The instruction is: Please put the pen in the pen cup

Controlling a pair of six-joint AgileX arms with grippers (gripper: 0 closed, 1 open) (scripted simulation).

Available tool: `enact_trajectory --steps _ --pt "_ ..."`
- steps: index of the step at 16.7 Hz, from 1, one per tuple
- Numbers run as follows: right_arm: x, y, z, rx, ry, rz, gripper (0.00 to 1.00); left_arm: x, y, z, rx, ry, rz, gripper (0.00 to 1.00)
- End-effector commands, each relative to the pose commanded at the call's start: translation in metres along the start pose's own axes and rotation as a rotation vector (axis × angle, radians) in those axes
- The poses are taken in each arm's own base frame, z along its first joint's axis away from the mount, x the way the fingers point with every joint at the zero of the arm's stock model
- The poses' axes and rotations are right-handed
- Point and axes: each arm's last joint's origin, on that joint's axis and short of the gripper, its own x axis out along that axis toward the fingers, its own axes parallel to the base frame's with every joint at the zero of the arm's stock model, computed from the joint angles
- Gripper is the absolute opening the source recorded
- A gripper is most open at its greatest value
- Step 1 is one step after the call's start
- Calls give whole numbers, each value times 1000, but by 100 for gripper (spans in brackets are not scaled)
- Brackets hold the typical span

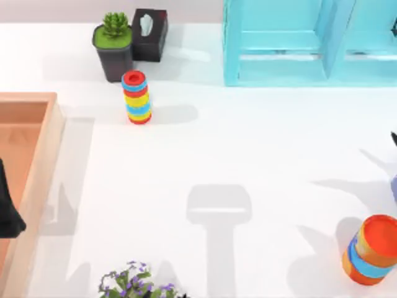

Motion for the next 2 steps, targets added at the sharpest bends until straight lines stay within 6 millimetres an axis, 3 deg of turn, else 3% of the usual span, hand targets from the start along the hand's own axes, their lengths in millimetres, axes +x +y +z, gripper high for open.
enact_trajectory --steps 2 --pt "0 0 0 0 0 0 100 0 0 0 0 0 0 100"
